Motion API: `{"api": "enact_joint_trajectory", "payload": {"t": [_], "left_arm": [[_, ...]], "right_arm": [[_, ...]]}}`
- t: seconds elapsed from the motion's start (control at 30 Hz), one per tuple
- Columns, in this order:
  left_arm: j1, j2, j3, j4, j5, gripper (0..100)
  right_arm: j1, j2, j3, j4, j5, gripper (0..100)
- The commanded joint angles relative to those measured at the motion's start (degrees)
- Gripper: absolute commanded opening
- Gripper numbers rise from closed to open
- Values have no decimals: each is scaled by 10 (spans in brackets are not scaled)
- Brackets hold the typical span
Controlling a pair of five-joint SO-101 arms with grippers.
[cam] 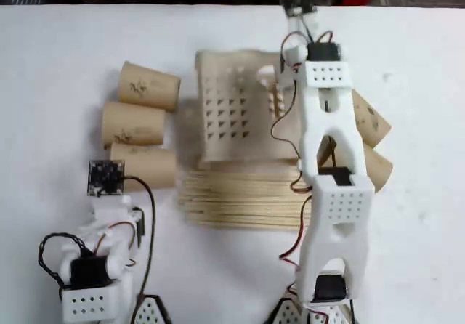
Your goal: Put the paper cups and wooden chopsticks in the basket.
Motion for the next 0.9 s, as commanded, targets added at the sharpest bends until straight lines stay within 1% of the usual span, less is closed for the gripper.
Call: {"api": "enact_joint_trajectory", "payload": {"t": [0.0,0.13,0.43,0.6,0.7,0.87], "left_arm": [[-4,-4,0,3,2,117],[-4,-4,0,3,2,117],[-4,-4,0,3,2,117],[0,-4,-1,3,2,117],[34,-4,-1,3,2,117],[58,-4,-1,3,2,117]], "right_arm": [[6,-95,-75,9,-12,15],[22,-153,-88,7,-60,15],[24,-310,-86,19,-107,16],[7,-408,-86,86,-105,16],[-2,-448,-82,137,-94,16],[-17,-482,4,149,-82,16]]}}
